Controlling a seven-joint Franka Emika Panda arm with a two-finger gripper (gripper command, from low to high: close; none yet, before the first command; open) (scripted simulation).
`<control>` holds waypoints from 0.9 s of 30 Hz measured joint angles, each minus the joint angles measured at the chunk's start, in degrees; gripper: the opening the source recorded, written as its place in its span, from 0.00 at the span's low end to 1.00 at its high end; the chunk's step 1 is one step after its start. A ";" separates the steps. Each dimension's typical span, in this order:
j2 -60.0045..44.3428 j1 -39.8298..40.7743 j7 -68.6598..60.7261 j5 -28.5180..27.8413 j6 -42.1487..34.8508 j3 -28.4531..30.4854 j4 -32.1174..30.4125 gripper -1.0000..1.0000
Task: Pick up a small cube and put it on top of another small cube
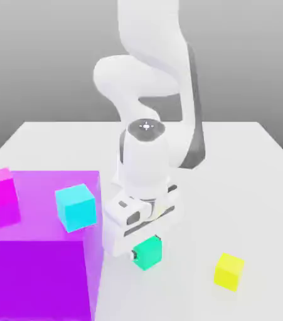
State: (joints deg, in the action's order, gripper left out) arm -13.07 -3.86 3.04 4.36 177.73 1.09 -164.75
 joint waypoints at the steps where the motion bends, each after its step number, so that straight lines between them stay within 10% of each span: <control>1: 0.00 0.01 0.04 -0.04 -0.03 0.00 0.00 0.00; 11: 14.55 -1.00 3.93 -4.78 -12.37 2.04 -2.16 0.00; 20: 12.64 -14.88 24.17 -4.52 -25.76 -5.68 13.16 0.00; 25: 4.00 -16.50 27.82 -6.15 -19.41 -5.24 15.43 0.00; 26: 2.19 -16.45 28.18 -6.61 -17.72 -5.19 15.53 1.00; 27: 2.19 -16.45 28.18 -6.61 -17.72 -5.19 15.53 1.00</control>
State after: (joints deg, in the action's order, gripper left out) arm -10.88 -20.32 31.22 -2.25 160.01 -4.10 -149.22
